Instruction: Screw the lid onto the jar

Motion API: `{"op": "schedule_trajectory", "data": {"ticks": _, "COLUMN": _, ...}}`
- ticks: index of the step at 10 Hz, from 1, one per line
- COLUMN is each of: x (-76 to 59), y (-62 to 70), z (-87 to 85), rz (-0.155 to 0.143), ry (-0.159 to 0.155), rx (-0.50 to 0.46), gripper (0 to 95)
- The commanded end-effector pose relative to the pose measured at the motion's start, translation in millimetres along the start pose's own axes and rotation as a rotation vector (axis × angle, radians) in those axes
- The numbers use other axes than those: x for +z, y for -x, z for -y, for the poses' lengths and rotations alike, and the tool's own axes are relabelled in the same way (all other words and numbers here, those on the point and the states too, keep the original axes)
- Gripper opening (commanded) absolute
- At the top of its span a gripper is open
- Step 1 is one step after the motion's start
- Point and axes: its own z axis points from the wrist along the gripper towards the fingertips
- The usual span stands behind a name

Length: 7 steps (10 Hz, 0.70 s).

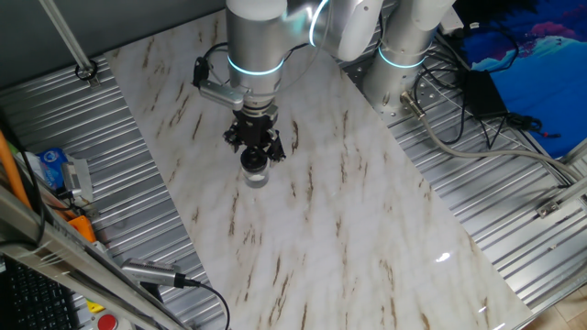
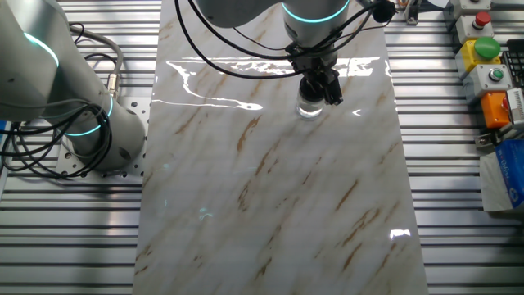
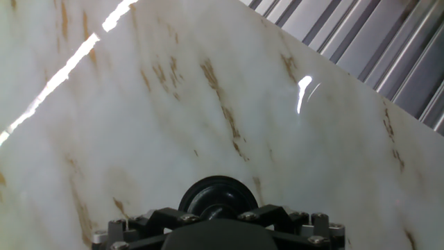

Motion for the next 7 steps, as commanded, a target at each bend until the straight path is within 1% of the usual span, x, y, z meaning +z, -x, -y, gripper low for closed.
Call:
{"op": "schedule_trajectory", "data": {"ticks": 1, "x": -15.0, "y": -2.3, "z": -1.3, "rz": -0.051, "ry": -0.033, "rx": -0.441, "gripper": 76.0}}
{"op": "schedule_trajectory", "data": {"ticks": 6, "x": -15.2, "y": -2.3, "z": -1.3, "rz": -0.047, "ry": -0.031, "rx": -0.443, "gripper": 76.0}}
{"op": "schedule_trajectory", "data": {"ticks": 7, "x": -15.6, "y": -2.3, "z": -1.3, "rz": -0.043, "ry": -0.035, "rx": -0.444, "gripper": 76.0}}
